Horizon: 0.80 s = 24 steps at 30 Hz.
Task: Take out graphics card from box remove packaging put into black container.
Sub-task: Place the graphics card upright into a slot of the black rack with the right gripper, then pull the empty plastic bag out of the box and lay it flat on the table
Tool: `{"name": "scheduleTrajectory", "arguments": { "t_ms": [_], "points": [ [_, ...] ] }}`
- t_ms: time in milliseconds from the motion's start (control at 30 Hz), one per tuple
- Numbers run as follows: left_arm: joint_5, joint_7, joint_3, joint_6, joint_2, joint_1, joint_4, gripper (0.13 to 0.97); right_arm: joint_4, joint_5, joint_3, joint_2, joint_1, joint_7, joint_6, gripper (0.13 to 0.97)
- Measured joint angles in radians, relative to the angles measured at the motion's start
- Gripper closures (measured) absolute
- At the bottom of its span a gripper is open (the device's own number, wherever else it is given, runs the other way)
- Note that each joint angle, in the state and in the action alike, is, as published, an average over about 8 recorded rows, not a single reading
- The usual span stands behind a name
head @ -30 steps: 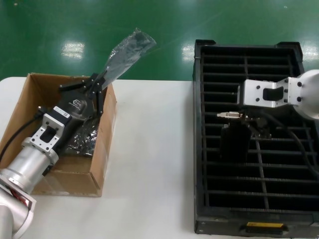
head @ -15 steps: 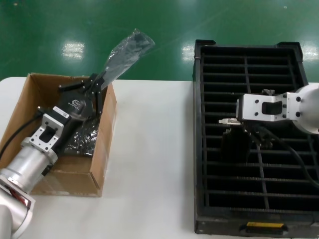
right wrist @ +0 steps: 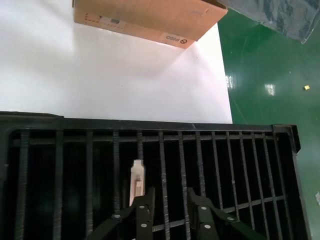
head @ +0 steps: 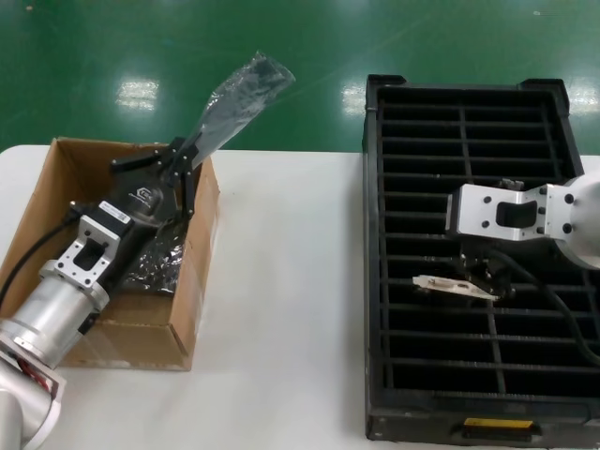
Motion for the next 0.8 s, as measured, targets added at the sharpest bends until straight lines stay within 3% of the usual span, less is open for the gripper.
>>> {"name": "scheduleTrajectory", "arguments": {
  "t_ms": [333,533,667,800],
  "points": [
    [0.004,-0.058,0.010,-0.019,-0.007,0.027,-0.056,0.958,0.039,-0.015,0.027,-0.004,0.011,0.052,-0.020,0.718],
    [0.020,-0.191,0.037,-0.077,-0.035,0.059,-0.129,0.958,0.043,-0.105,0.104,-0.038,0.021,0.104,0.097,0.578],
    [0.006,-0.343,0.103,-0.155,-0.095,0.088,-0.204,0.958,0.037,-0.188,0.176,-0.074,0.014,0.141,0.206,0.555],
    [-0.075,-0.520,0.234,-0.237,-0.211,0.120,-0.284,0.958,0.029,-0.263,0.253,-0.111,-0.011,0.168,0.311,0.479]
  ]
}}
